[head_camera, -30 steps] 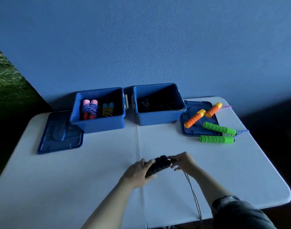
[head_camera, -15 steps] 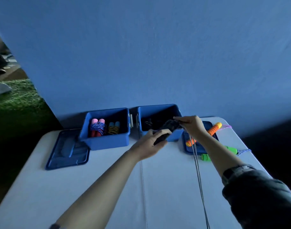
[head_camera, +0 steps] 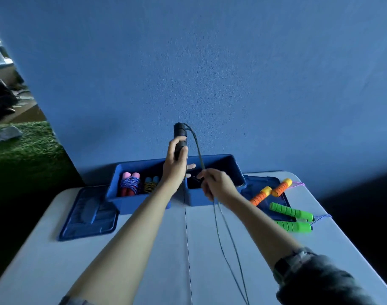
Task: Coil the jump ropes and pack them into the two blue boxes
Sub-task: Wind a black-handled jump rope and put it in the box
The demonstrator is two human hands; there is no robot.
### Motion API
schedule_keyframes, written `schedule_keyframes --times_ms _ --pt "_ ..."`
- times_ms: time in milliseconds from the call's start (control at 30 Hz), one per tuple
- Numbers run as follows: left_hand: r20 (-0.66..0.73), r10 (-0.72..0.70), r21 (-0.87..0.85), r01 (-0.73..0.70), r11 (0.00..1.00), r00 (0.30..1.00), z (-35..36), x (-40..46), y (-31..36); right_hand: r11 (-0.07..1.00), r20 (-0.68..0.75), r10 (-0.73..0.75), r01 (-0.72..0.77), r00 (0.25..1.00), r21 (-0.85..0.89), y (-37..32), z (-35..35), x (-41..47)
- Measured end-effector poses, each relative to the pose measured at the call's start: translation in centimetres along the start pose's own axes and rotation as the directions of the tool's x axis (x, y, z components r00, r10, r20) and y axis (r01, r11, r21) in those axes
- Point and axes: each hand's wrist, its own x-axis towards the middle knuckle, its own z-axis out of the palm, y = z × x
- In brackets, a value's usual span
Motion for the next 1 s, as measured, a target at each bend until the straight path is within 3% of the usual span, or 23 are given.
schedule_keyframes --times_ms 133,333,500,633,800,900,1000 --pt "-0.012 0.074 -0.115 -0.075 0.991 0.997 0.3 -0.2 -0.6 0.991 0.148 0.068 -0.084 0.987 0.106 -0.4 2.2 -0.6" --pt "-0.092 0.108 0.082 -0.1 0.992 0.99 0.0 -0.6 -1.8 0.975 0.352 0.204 -0.222 0.913 0.01 0.2 1.4 -1.5" --pt "-0.174 0.035 0.033 -0.03 0.999 0.984 -2.8 0.2 -2.2 0.961 0.349 0.167 -0.074 0.922 -0.265 1.0 -1.3 -3.1" --pt "-0.288 0.047 0.179 0.006 0.984 0.956 -6.7 1.3 -2.0 0.836 0.358 0.052 0.156 0.932 -0.526 0.4 -3.9 -5.1" --pt "-0.349 0.158 0.353 -0.027 0.935 0.924 -10.6 2.7 -0.6 0.776 0.388 0.061 0.2 0.92 -0.598 -1.9 -6.9 -6.7" --pt "-0.276 0.247 0.512 -0.075 0.856 0.929 -11.2 2.6 -0.1 0.733 0.378 -0.015 0.267 0.926 -0.626 -3.3 -7.8 -7.5" --pt "0.049 0.326 0.775 -0.242 0.584 0.944 -11.2 1.6 -1.1 0.703 0.347 -0.144 0.343 0.927 -0.623 -5.0 -9.0 -7.6"
